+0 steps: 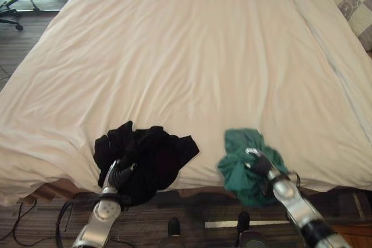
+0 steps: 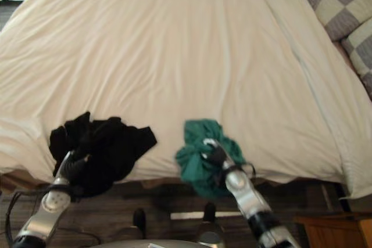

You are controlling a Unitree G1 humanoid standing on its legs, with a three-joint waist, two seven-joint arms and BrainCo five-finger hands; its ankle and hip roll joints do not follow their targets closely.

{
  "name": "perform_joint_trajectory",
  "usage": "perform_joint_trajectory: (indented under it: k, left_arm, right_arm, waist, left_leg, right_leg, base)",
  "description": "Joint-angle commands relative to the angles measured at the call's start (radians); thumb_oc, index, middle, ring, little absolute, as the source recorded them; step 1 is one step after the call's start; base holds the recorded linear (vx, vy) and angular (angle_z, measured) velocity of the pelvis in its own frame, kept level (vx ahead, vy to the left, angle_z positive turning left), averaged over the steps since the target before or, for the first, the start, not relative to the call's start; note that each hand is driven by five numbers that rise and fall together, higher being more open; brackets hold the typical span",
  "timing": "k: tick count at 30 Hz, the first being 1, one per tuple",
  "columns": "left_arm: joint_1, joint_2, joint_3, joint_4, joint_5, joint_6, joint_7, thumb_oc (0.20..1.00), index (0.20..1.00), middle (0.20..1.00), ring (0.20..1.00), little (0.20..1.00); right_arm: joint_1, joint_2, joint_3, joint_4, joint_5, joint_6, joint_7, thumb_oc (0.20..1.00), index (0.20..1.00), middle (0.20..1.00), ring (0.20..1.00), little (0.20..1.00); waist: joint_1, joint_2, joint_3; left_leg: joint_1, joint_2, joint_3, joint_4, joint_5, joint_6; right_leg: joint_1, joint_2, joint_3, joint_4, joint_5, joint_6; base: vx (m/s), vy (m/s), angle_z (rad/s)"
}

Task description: Tidy up the quilt and then pick up the clothes from the bed and put them into the laundry hamper.

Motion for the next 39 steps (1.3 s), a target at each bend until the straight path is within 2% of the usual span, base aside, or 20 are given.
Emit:
perform_joint_trajectory:
  k: [1,5,6,7,9,11,12,15,18,21,23,24,25,26,27,32,33,37,38,39]
  left_arm:
    - [-0.054,-0.051,0.037,-0.020,-0.153,-0.019,0.040,0.200,0.200,0.200,0.200,0.200]
    - [-0.118,-0.115,0.065,0.000,-0.318,-0.070,0.108,0.200,0.200,0.200,0.200,0.200]
    - [-0.134,-0.138,0.047,-0.011,-0.339,-0.076,0.122,0.200,0.200,0.200,0.200,0.200]
    - [-0.144,-0.158,0.036,-0.016,-0.352,-0.082,0.125,0.200,0.200,0.200,0.200,0.200]
    - [-0.029,-0.195,0.019,-0.006,-0.327,-0.036,0.062,0.200,0.200,0.200,0.200,0.200]
    - [0.024,-0.191,0.014,0.008,-0.283,-0.029,0.048,0.200,0.200,0.200,0.200,0.200]
    - [0.032,-0.158,0.043,-0.117,-0.403,-0.120,-0.039,0.200,0.200,0.200,0.200,0.200]
    - [-0.040,-0.117,0.057,-0.013,-0.231,-0.111,0.121,0.200,0.200,0.200,0.200,0.200]
    - [-0.025,-0.124,0.058,0.039,-0.188,-0.059,0.144,0.200,0.200,0.200,0.200,0.200]
    - [0.023,-0.135,0.036,0.031,-0.129,-0.027,0.119,0.200,0.200,0.200,0.200,0.200]
    - [0.037,-0.137,0.032,0.024,-0.131,-0.028,0.124,0.200,0.200,0.200,0.200,0.200]
    - [0.037,-0.132,0.030,0.025,-0.136,-0.026,0.128,0.200,0.200,0.200,0.200,0.200]
    - [0.035,-0.131,0.015,0.014,-0.162,-0.035,0.133,0.200,0.200,0.200,0.200,0.200]
    - [0.028,-0.141,0.000,0.004,-0.194,-0.047,0.136,0.200,0.200,0.200,0.200,0.200]
    - [0.017,-0.152,-0.006,-0.001,-0.217,-0.056,0.128,0.200,0.200,0.200,0.200,0.200]
    - [-0.036,-0.160,-0.034,0.041,-0.248,-0.060,0.111,0.200,0.200,0.200,0.200,0.200]
    - [-0.308,-0.276,-0.168,0.617,-0.160,0.021,0.104,0.200,0.200,0.200,0.200,0.200]
    - [-0.257,-0.251,-0.141,0.525,-0.213,-0.004,0.060,0.200,0.200,0.200,0.200,0.200]
    - [-0.216,-0.243,-0.130,0.487,-0.238,-0.011,0.038,0.200,0.200,0.200,0.200,0.200]
    - [-0.143,-0.218,-0.109,0.392,-0.282,-0.017,0.002,0.200,0.200,0.200,0.200,0.200]
  right_arm:
    - [0.090,0.026,0.011,0.010,0.244,0.031,0.039,0.200,0.200,0.200,0.200,0.200]
    - [0.067,0.042,-0.020,-0.045,0.304,-0.025,-0.021,0.200,0.200,0.200,0.200,0.200]
    - [0.060,0.030,-0.032,-0.063,0.298,-0.038,-0.042,0.200,0.200,0.200,0.200,0.200]
    - [0.048,0.014,-0.049,-0.083,0.286,-0.049,-0.068,0.200,0.200,0.200,0.200,0.200]
    - [0.014,-0.023,-0.097,-0.098,0.249,-0.060,-0.099,0.200,0.200,0.200,0.200,0.200]
    - [0.021,-0.043,-0.109,-0.130,0.210,-0.050,-0.117,0.200,0.200,0.200,0.200,0.200]
    - [0.036,-0.053,-0.137,-0.140,0.192,-0.067,-0.145,0.200,0.200,0.200,0.200,0.200]
    - [0.079,-0.011,-0.162,-0.077,0.221,-0.076,-0.168,0.200,0.200,0.200,0.200,0.200]
    - [0.098,0.004,-0.203,-0.034,0.235,-0.050,-0.178,0.200,0.200,0.200,0.200,0.200]
    - [0.104,0.020,-0.259,0.002,0.236,-0.034,-0.212,0.200,0.200,0.200,0.200,0.200]
    - [0.100,0.031,-0.273,0.001,0.229,-0.032,-0.233,0.200,0.200,0.200,0.200,0.200]
    - [0.100,0.036,-0.277,0.001,0.234,-0.031,-0.238,0.200,0.200,0.200,0.200,0.200]
    - [0.098,0.043,-0.277,-0.013,0.247,-0.031,-0.240,0.200,0.200,0.200,0.200,0.200]
    - [0.102,0.047,-0.276,-0.026,0.257,-0.033,-0.247,0.200,0.200,0.200,0.200,0.200]
    - [0.102,0.049,-0.278,-0.017,0.268,-0.042,-0.250,0.200,0.200,0.200,0.200,0.200]
    - [0.089,0.059,-0.263,0.041,0.268,-0.042,-0.249,0.200,0.200,0.200,0.200,0.200]
    - [-0.055,0.057,-0.130,0.586,0.207,0.028,-0.264,0.200,0.200,0.200,0.200,0.200]
    - [-0.018,0.005,-0.140,0.474,0.141,0.014,-0.265,0.200,0.200,0.200,0.200,0.200]
    - [0.019,-0.011,-0.156,0.427,0.130,0.005,-0.257,0.200,0.200,0.200,0.200,0.200]
    - [0.064,-0.050,-0.192,0.350,0.123,-0.013,-0.247,0.200,0.200,0.200,0.200,0.200]
  waist:
    - [-0.017,-0.009,0.038]
    - [0.012,0.001,0.032]
    - [0.017,0.009,0.032]
    - [0.023,0.018,0.030]
    - [0.046,0.039,0.036]
    - [0.058,0.046,0.028]
    - [0.079,0.048,0.022]
    - [0.127,0.031,-0.003]
    - [0.130,0.037,-0.017]
    - [0.172,0.041,-0.022]
    - [0.166,0.037,-0.009]
    - [0.153,0.040,-0.002]
    - [0.120,0.038,0.005]
    - [0.083,0.047,0.017]
    - [0.063,0.054,0.028]
    - [0.024,0.044,0.047]
    - [0.080,0.043,-0.050]
    - [0.085,0.057,-0.020]
    - [0.088,0.059,-0.002]
    - [0.102,0.064,0.037]
  left_leg:
    - [-0.027,0.024,-0.025,-0.003,-0.009,-0.031]
    - [-0.060,0.036,-0.079,-0.003,0.017,-0.051]
    - [-0.099,0.039,-0.091,-0.003,0.043,-0.065]
    - [-0.139,0.053,-0.045,-0.003,0.064,-0.067]
    - [-0.162,0.126,0.241,0.016,0.071,-0.057]
    - [-0.115,0.180,0.375,0.039,0.089,-0.076]
    - [-0.114,0.196,0.373,0.063,0.098,-0.081]
    - [-0.080,0.267,0.362,0.101,0.098,-0.103]
    - [-0.065,0.277,0.345,0.081,0.098,-0.113]
    - [-0.078,0.218,0.291,0.028,0.084,-0.095]
    - [-0.095,0.149,0.236,0.014,0.037,-0.052]
    - [-0.100,0.136,0.218,0.011,0.026,-0.042]
    - [-0.095,0.111,0.189,0.007,0.014,-0.031]
    - [-0.082,0.096,0.175,0.004,0.021,-0.015]
    - [-0.072,0.082,0.149,-0.001,0.012,-0.016]
    - [-0.028,0.044,0.090,0.004,-0.024,-0.023]
    - [0.116,-0.080,-0.042,-0.003,-0.077,0.023]
    - [0.110,-0.069,-0.047,0.053,-0.084,0.015]
    - [0.081,-0.067,-0.046,0.123,-0.098,0.010]
    - [-0.025,-0.058,-0.053,0.343,-0.050,-0.026]
  right_leg:
    - [-0.032,0.041,0.087,0.071,-0.071,-0.013]
    - [0.020,0.040,-0.003,-0.022,-0.056,-0.007]
    - [0.027,0.028,-0.065,-0.035,-0.059,-0.001]
    - [0.025,0.009,-0.134,-0.040,-0.062,0.008]
    - [0.027,-0.058,-0.312,-0.040,-0.043,0.029]
    - [0.072,-0.082,-0.400,-0.032,-0.039,0.034]
    - [0.098,-0.088,-0.449,-0.027,-0.038,0.023]
    - [0.142,-0.132,-0.576,0.012,-0.026,0.014]
    - [0.156,-0.171,-0.637,0.039,-0.006,0.039]
    - [0.176,-0.240,-0.683,0.128,0.052,0.075]
    - [0.131,-0.322,-0.655,0.274,0.127,0.090]
    - [0.109,-0.317,-0.596,0.302,0.132,0.090]
    - [0.058,-0.274,-0.468,0.326,0.098,0.083]
    - [-0.039,-0.182,-0.302,0.323,0.010,0.045]
    - [-0.081,-0.123,-0.213,0.268,-0.050,0.051]
    - [-0.070,-0.105,-0.169,0.057,-0.020,0.042]
    - [0.120,0.079,-0.213,0.045,-0.103,-0.042]
    - [0.117,0.084,-0.214,0.057,-0.119,-0.056]
    - [0.123,0.085,-0.211,0.048,-0.123,-0.064]
    - [0.138,0.099,-0.207,0.027,-0.130,-0.089]
  base:
    - [0.16,-0.098,0.51]
    - [0.03,-0.066,0.50]
    - [-0.16,-0.001,0.89]
    - [-0.27,0.081,1.29]
    - [-0.32,0.128,1.74]
    - [-0.13,0.074,2.14]
    - [-0.10,0.104,2.36]
    - [-0.08,0.219,2.17]
    - [-0.05,0.250,2.28]
    - [0.14,0.290,1.54]
    - [0.21,0.284,2.00]
    - [0.27,0.329,1.86]
    - [0.25,0.376,1.46]
    - [0.30,0.351,1.21]
    - [0.23,0.169,0.95]
    - [0.20,-0.058,0.76]
    - [0.11,-0.039,0.69]
    - [0.03,-0.045,0.24]
    - [-0.01,-0.146,-0.05]
    - [-0.01,-0.173,-0.03]
